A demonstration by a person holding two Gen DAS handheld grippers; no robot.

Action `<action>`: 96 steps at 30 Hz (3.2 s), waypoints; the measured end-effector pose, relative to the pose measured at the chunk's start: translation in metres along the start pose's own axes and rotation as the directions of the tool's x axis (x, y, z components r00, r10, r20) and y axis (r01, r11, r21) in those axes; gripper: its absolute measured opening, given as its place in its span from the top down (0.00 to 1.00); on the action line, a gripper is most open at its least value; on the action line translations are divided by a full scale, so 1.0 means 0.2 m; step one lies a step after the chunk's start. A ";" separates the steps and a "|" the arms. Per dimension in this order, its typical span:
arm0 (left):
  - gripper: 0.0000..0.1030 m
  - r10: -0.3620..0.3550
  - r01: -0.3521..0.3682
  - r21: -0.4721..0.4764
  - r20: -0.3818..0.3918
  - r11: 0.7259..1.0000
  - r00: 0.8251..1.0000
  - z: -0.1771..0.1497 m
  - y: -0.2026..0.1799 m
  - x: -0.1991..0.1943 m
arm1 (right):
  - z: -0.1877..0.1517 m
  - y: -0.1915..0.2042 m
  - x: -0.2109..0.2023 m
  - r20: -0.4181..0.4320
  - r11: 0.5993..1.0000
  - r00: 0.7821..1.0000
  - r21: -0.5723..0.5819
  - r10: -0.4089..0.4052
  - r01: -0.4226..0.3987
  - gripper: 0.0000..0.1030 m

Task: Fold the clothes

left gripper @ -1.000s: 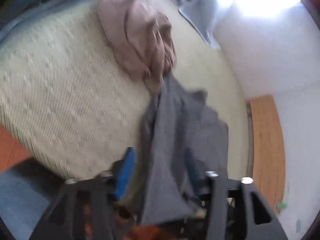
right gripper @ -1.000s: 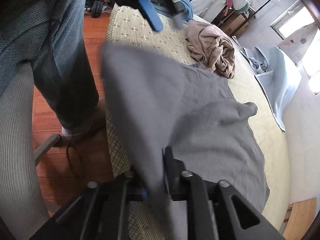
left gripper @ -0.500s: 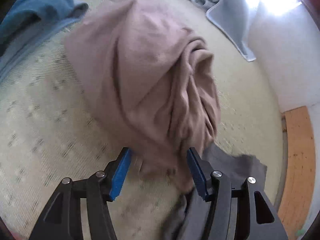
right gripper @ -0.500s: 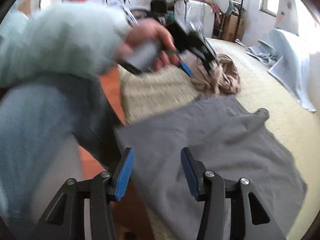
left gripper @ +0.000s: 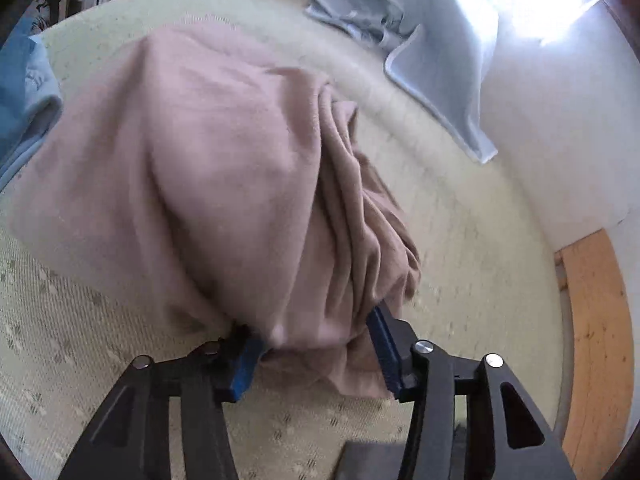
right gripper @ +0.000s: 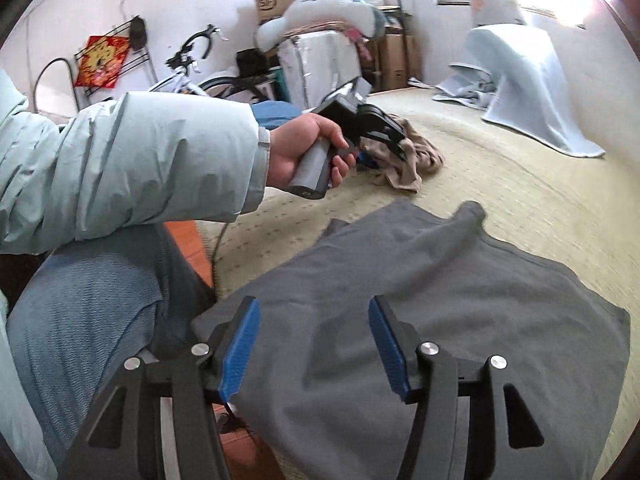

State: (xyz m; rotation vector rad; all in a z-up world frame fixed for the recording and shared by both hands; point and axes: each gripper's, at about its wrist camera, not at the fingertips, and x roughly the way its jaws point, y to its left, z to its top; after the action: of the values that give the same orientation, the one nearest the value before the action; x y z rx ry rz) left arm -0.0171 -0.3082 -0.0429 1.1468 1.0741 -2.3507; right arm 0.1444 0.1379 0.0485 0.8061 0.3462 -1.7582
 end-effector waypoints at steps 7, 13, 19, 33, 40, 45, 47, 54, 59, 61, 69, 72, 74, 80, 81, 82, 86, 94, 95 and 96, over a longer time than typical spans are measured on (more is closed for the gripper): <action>0.49 0.013 -0.015 0.122 0.015 0.992 1.000 -0.14 -0.02 -0.13 | 0.01 -0.07 -0.06 0.036 0.998 0.998 0.038 -0.054 0.052 0.41; 0.49 0.076 -0.026 0.282 -0.169 0.959 0.983 -0.39 -0.10 -0.19 | 0.03 -0.05 -0.07 0.059 0.998 0.996 0.027 -0.060 0.059 0.40; 0.49 0.166 -0.070 0.417 -0.200 0.906 0.966 -0.56 -0.16 -0.18 | 0.05 -0.04 -0.08 0.081 0.998 0.995 0.016 -0.065 0.064 0.39; 1.00 0.187 -0.130 0.410 -0.101 0.903 0.977 -0.58 -0.19 -0.27 | 0.05 -0.08 -0.09 0.080 0.990 0.987 0.044 -0.137 0.134 0.37; 1.00 0.112 -0.100 0.276 -0.029 0.956 0.993 -0.51 -0.03 -0.57 | 0.06 -0.10 -0.10 0.090 0.987 0.983 0.054 -0.157 0.153 0.36; 1.00 0.079 -0.080 0.202 0.013 0.976 0.997 -0.48 0.00 -0.67 | 0.07 -0.11 -0.10 0.095 0.987 0.983 0.052 -0.154 0.150 0.36; 1.00 0.067 -0.069 0.179 0.019 0.981 0.998 -0.49 0.03 -0.71 | 0.08 -0.11 -0.10 0.098 0.988 0.983 0.051 -0.152 0.148 0.36; 1.00 0.076 -0.082 0.140 0.043 0.987 0.996 -0.44 0.06 -0.66 | 0.08 -0.11 -0.10 0.096 0.988 0.984 0.047 -0.148 0.144 0.35; 1.00 0.117 -0.115 0.109 -0.012 0.987 0.993 -0.39 0.10 -0.49 | 0.07 -0.11 -0.10 0.088 0.988 0.984 0.044 -0.154 0.151 0.35; 1.00 0.157 -0.154 0.118 -0.018 0.981 0.987 -0.38 0.11 -0.42 | 0.07 -0.11 -0.09 0.082 0.987 0.984 0.046 -0.157 0.154 0.35; 1.00 0.222 -0.217 0.104 -0.044 0.971 0.974 -0.40 0.13 -0.33 | 0.04 -0.11 -0.05 0.040 0.984 0.984 0.036 -0.173 0.172 0.34; 1.00 0.231 -0.225 0.102 -0.051 0.969 0.972 -0.41 0.14 -0.34 | 0.04 -0.12 -0.05 0.035 0.983 0.983 0.042 -0.180 0.179 0.34; 1.00 0.242 -0.233 0.110 -0.076 0.966 0.967 -0.43 0.15 -0.33 | 0.04 -0.13 -0.05 0.035 0.982 0.982 0.048 -0.186 0.184 0.33; 0.84 0.188 -0.180 0.073 -0.129 0.981 0.974 -0.47 0.21 -0.38 | 0.02 -0.13 -0.04 0.022 0.980 0.981 0.047 -0.195 0.194 0.31; 0.76 0.182 -0.174 0.069 -0.130 0.982 0.975 -0.48 0.22 -0.40 | 0.02 -0.13 -0.04 0.020 0.980 0.980 0.049 -0.196 0.195 0.31; 0.73 0.172 -0.165 0.066 -0.128 0.984 0.977 -0.49 0.22 -0.43 | 0.02 -0.14 -0.04 0.019 0.979 0.980 0.052 -0.196 0.195 0.31; 0.65 0.122 -0.116 0.053 -0.129 0.992 0.984 -0.60 0.24 -0.57 | 0.02 -0.14 -0.04 0.020 0.979 0.980 0.058 -0.196 0.194 0.31; 0.64 0.059 -0.048 0.053 -0.240 0.997 0.969 -1.05 0.24 -0.83 | 0.04 -0.13 -0.04 0.044 0.982 0.982 0.054 -0.182 0.180 0.30; 0.63 0.053 -0.044 0.043 -0.246 0.998 0.968 -1.10 0.24 -0.84 | 0.04 -0.12 -0.05 0.049 0.983 0.982 0.048 -0.180 0.178 0.30; 0.59 0.046 -0.040 0.029 -0.252 0.999 0.967 -1.15 0.25 -0.86 | 0.05 -0.10 -0.05 0.057 0.983 0.982 0.038 -0.180 0.178 0.30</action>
State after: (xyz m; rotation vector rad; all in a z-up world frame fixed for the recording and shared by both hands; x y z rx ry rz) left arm 0.2444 -0.1792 -0.0251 1.4949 1.0915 -2.2325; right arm 0.1238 0.1467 0.0590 0.7628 0.3591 -1.9569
